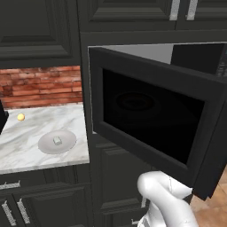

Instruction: Pick the marshmallow from the counter and place it in the microwave. Then turn on the microwave.

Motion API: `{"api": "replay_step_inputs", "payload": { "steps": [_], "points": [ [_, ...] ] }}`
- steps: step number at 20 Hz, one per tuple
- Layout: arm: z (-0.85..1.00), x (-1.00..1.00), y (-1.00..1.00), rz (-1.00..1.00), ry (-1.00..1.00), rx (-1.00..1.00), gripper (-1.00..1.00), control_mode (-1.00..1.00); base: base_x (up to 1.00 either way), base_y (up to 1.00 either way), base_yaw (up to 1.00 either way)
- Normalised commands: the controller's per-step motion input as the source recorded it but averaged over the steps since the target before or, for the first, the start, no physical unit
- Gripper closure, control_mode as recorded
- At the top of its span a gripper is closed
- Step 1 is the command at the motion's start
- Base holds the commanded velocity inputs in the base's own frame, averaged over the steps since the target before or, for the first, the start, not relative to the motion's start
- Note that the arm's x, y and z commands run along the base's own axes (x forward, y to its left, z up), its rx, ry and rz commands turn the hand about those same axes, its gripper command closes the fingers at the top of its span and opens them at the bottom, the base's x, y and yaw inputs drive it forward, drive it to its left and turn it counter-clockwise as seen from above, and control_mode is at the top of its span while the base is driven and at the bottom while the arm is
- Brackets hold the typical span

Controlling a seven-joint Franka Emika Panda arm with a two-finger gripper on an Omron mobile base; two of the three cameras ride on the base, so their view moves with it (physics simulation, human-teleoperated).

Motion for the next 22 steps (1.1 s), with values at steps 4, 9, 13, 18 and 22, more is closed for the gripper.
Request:
{"api": "replay_step_inputs", "payload": {
  "steps": [4, 9, 13, 18, 22],
  "points": [
    [0.0, -0.22, 0.35, 0.01, -0.09, 0.0, -1.0, -1.0, 0.0, 0.0, 0.0],
    [0.0, -0.12, 0.41, -0.04, -0.06, 0.0, -1.0, -1.0, 0.0, 0.0, 0.0],
    [0.0, -0.09, 0.4, -0.08, -0.04, 0.0, -1.0, -1.0, 0.0, 0.0, 0.0],
    [0.0, -0.08, 0.42, -0.12, -0.05, 0.0, -1.0, -1.0, 0.0, 0.0, 0.0],
    [0.0, -0.1, 0.46, -0.15, -0.06, 0.0, -1.0, -1.0, 0.0, 0.0, 0.0]
  ]
}}
